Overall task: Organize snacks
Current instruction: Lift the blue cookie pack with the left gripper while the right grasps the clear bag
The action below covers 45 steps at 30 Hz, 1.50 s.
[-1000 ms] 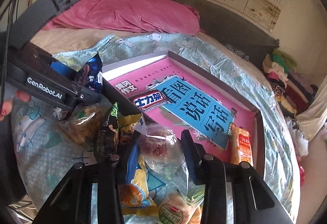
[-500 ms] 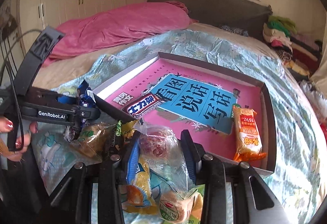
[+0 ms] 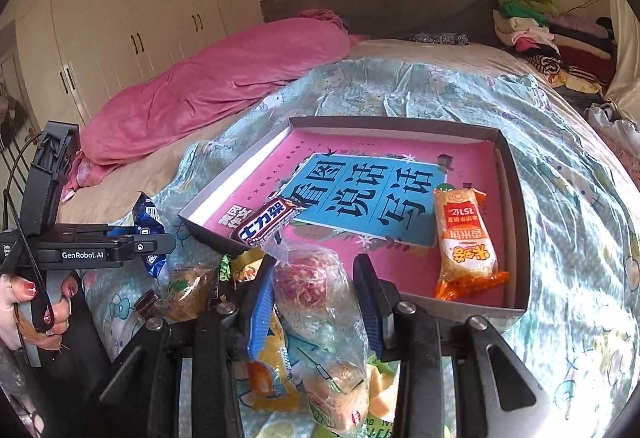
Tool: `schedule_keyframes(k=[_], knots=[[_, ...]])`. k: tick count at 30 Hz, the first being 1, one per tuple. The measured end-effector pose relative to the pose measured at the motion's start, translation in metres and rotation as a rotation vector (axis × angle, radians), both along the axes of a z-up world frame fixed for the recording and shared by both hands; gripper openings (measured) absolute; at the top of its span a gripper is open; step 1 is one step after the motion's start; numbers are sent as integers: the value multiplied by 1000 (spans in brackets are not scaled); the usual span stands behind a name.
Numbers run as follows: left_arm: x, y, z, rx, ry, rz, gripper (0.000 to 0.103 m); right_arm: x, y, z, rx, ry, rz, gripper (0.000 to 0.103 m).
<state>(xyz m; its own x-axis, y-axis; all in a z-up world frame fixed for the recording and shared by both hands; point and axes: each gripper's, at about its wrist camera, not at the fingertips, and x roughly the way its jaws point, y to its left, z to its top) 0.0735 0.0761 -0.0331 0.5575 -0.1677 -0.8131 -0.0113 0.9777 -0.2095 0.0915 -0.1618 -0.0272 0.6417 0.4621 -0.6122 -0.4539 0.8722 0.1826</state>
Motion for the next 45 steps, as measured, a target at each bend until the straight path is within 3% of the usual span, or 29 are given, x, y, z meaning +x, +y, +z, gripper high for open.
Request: schedule_keyframes(k=[21, 45], knots=[[-8, -9, 34, -28, -81, -14, 53, -3, -45, 24, 124, -46, -89, 39], [14, -28, 38, -7, -92, -20, 53, 7, -67, 32, 186, -60, -161, 37]])
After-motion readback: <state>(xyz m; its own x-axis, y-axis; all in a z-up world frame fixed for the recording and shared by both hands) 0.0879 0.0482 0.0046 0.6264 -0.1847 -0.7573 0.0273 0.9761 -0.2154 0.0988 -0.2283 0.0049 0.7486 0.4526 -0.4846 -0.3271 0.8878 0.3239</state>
